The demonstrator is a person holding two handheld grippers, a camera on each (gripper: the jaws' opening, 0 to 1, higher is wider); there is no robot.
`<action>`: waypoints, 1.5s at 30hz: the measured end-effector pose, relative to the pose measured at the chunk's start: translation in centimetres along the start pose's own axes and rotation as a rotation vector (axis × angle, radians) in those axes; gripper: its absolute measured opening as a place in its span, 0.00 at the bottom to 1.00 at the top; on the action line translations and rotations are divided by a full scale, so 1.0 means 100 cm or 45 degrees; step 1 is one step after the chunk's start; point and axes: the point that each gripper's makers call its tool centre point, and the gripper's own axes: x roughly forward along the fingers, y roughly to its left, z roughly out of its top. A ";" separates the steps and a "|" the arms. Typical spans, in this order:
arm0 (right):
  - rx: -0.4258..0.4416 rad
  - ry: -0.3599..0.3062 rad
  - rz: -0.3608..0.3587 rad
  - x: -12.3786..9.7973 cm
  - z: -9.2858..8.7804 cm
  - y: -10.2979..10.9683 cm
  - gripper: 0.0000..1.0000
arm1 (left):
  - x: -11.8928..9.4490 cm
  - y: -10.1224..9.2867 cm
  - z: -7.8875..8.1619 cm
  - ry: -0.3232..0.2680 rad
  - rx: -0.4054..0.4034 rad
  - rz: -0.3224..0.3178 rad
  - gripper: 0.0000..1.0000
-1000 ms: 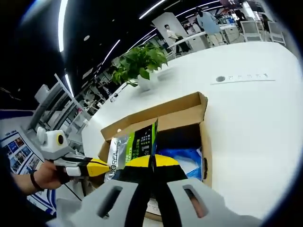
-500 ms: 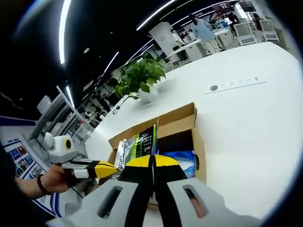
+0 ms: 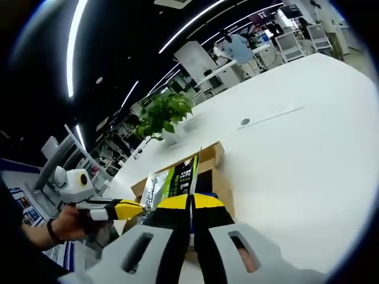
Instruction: Operate the shoe box by opening the lid, removing the specified soft item, and placing it in the target area until the item is outside and the box remains undamaged.
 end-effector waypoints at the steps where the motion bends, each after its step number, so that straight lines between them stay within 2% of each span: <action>1: 0.010 -0.011 -0.003 -0.005 0.002 -0.003 0.00 | 0.002 -0.002 0.001 0.002 0.002 -0.006 0.00; 7: 0.090 -0.073 -0.036 -0.026 0.002 -0.021 0.00 | 0.016 -0.023 0.002 0.032 0.031 -0.060 0.00; 23: 0.169 -0.169 -0.143 -0.081 0.003 -0.066 0.00 | 0.055 -0.075 -0.004 0.133 0.141 -0.174 0.00; 36: 0.229 -0.218 -0.235 -0.127 0.000 -0.104 0.00 | 0.089 -0.120 -0.011 0.189 0.194 -0.263 0.00; 45: 0.257 -0.215 -0.265 -0.141 -0.001 -0.124 0.00 | 0.107 -0.138 -0.013 0.214 0.214 -0.283 0.00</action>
